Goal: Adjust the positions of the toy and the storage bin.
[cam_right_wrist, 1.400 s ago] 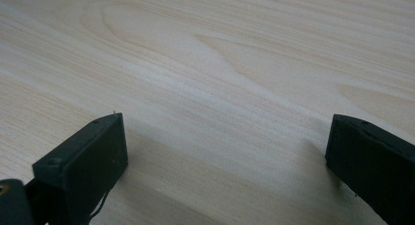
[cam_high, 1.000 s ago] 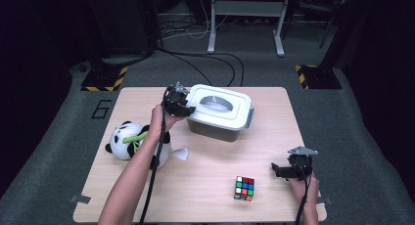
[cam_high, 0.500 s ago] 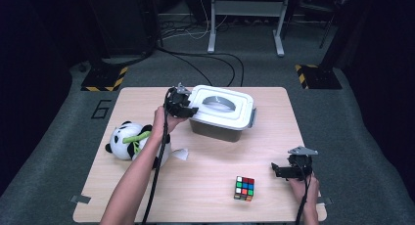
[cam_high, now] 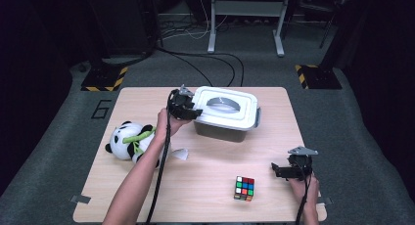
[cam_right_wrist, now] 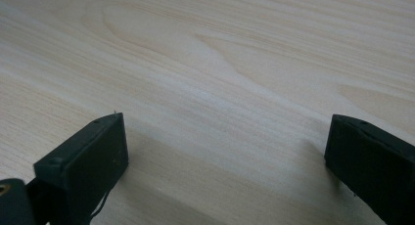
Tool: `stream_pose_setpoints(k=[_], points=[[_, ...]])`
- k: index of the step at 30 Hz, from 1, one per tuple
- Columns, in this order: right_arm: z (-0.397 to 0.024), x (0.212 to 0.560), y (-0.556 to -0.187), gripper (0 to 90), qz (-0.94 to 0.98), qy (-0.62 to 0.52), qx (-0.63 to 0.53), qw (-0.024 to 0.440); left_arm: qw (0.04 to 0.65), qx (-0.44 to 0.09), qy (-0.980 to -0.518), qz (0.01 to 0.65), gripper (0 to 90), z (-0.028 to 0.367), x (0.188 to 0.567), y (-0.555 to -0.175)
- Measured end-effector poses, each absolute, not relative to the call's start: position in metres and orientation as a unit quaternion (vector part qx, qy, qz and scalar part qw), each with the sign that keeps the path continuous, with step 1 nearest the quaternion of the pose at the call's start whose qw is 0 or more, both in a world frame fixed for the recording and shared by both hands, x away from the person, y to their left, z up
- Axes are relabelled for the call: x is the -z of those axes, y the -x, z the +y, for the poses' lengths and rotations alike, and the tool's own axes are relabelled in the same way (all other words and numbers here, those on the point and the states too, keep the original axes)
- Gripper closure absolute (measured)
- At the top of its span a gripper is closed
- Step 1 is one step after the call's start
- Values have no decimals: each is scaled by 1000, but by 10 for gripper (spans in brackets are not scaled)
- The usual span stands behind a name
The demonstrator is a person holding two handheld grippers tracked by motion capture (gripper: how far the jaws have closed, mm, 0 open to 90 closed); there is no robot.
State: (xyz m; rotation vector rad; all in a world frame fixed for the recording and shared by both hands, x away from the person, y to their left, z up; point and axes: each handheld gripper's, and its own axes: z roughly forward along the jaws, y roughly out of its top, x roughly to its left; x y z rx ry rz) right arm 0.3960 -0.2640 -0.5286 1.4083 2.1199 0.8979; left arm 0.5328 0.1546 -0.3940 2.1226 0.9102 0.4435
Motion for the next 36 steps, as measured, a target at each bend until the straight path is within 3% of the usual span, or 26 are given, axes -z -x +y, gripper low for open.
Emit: stream_pose_setpoints(k=[7, 12, 16, 20, 27, 36], points=[[-264, 529, -396, 17, 766, -509, -325, 219, 383, -173, -832, 362, 489, 154, 393, -533], [-264, 529, -396, 17, 767, -508, -325, 218, 390, -176, -818, 384, 394, 166, 388, -532], [-264, 529, -396, 18, 767, -509, -325, 218, 388, -171, -814, 398, 243, 181, 379, -524], [-264, 529, -396, 18, 766, -509, -325, 219, 401, -168, -810, 393, 162, 202, 366, -511], [-264, 529, -396, 18, 767, -508, -325, 219, 417, -179, -800, 392, 111, 246, 355, -478], [-264, 529, -396, 18, 766, -509, -325, 219, 395, -189, -796, 417, 60, 300, 371, -447]])
